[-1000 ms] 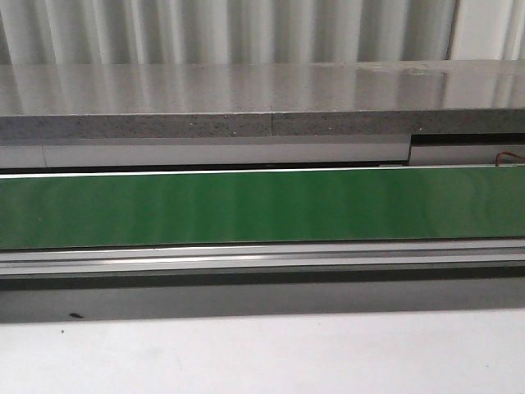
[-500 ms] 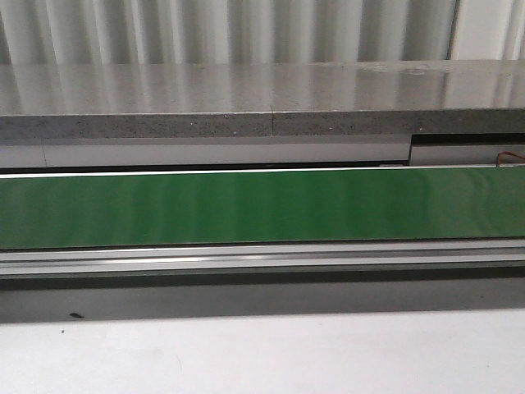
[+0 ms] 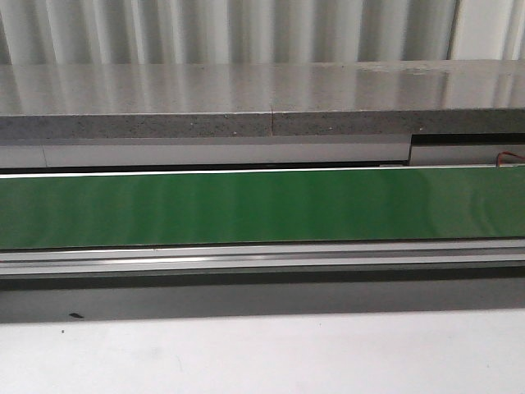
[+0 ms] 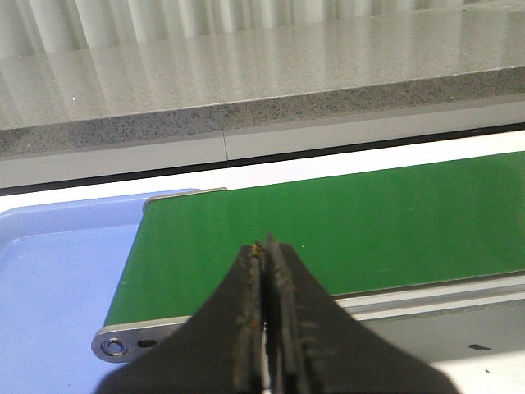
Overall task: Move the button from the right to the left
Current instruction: 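Grasp the yellow-capped button by its switch block with the right gripper, then lift the button and place it on the conveyor belt, then release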
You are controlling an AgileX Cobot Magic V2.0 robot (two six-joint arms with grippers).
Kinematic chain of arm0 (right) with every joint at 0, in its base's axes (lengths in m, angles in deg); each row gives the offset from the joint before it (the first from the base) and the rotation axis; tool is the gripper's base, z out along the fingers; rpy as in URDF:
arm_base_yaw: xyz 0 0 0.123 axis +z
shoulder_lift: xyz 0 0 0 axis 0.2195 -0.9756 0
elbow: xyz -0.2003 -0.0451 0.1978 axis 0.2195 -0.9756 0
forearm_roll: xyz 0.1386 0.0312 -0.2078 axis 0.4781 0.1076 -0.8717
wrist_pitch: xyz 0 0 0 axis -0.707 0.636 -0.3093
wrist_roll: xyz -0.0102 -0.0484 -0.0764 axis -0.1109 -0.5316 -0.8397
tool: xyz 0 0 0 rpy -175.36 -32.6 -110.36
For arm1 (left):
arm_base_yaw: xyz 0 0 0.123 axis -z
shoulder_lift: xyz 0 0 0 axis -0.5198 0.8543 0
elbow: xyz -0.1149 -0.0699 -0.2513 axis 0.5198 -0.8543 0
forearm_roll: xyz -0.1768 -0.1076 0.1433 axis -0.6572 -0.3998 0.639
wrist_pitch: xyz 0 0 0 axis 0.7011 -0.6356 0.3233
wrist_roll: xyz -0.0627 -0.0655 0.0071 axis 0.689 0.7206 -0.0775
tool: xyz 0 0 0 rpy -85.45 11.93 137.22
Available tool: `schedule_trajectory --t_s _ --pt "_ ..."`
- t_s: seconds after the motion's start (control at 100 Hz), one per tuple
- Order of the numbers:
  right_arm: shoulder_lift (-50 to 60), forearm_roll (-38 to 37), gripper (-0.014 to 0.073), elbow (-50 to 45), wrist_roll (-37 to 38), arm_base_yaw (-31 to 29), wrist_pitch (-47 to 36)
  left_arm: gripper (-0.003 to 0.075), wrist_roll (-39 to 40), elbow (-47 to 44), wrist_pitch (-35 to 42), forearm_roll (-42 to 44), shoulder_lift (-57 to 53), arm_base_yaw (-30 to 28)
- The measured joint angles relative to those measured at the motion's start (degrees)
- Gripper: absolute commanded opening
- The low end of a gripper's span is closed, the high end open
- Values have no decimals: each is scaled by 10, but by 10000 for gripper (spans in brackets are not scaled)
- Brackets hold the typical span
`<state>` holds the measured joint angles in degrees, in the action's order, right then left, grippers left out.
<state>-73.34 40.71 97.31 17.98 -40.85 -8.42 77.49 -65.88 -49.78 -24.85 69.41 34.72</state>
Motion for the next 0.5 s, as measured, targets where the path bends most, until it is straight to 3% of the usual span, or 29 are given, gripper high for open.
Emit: schedule_trajectory --t_s 0.08,0.13,0.5 --pt "0 1 191 1 -1 0 -1 -20 0 0 0 0 0 0" --pt "-1 1 152 1 -1 0 -1 -20 0 0 0 0 0 0" --pt "42 22 146 1 -1 2 5 -21 0 0 0 0 0 0"
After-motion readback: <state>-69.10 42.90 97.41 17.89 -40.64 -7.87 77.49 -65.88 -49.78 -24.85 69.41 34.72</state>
